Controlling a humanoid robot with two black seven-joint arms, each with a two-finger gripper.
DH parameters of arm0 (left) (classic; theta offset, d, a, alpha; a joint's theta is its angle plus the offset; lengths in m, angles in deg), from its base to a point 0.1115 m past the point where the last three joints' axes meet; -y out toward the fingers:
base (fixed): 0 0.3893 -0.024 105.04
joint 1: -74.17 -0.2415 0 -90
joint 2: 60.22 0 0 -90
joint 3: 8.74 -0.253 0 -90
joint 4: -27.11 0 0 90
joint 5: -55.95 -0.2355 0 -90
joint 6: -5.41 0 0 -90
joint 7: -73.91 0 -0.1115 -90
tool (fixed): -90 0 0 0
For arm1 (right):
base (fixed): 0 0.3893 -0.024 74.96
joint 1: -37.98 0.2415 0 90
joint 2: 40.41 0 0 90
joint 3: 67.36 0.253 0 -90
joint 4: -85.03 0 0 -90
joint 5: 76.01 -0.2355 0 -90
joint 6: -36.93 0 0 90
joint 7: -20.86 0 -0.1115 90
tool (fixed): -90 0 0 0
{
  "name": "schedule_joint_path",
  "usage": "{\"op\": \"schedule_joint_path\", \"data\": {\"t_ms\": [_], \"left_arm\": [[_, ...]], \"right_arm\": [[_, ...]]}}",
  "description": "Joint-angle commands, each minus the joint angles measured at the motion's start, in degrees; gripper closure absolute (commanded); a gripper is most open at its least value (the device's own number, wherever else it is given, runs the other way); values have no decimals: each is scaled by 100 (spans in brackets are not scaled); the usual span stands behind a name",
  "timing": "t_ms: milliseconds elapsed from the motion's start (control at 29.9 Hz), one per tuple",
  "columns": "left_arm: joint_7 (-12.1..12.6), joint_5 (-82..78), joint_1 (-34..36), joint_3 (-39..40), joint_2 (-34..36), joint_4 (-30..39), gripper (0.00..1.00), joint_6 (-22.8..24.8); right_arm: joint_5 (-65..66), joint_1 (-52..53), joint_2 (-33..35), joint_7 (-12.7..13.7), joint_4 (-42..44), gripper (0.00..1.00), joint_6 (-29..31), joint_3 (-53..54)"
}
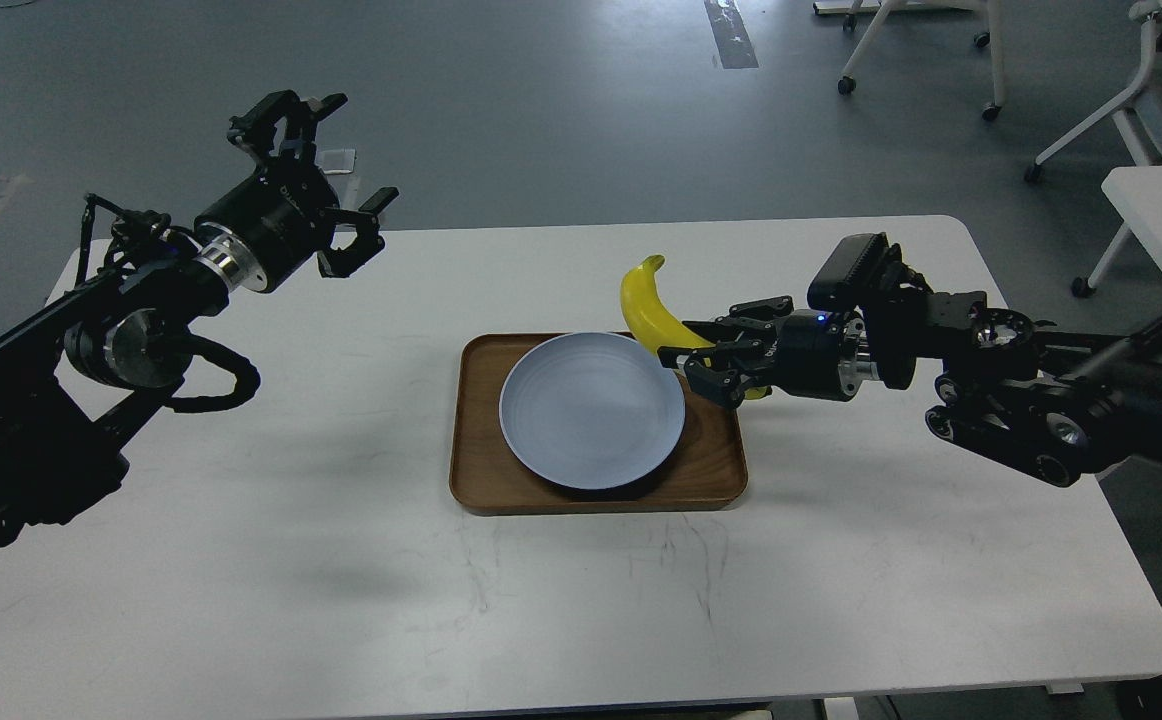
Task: Place banana on plate with both arms
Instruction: 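Lift the banana with the right gripper and carry it over the plate, then lower the banana onto the plate and open the right gripper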
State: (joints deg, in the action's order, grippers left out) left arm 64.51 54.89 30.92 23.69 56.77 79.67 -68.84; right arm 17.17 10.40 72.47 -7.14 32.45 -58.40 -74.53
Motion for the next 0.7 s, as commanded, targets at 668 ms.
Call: {"op": "schedule_joint_path", "data": {"t_ms": [668], "left_arm": [[-44, -298, -290, 18, 96, -79, 2, 51]], "right_arm": [[-10, -73, -1348, 0, 783, 87, 50, -522]]}}
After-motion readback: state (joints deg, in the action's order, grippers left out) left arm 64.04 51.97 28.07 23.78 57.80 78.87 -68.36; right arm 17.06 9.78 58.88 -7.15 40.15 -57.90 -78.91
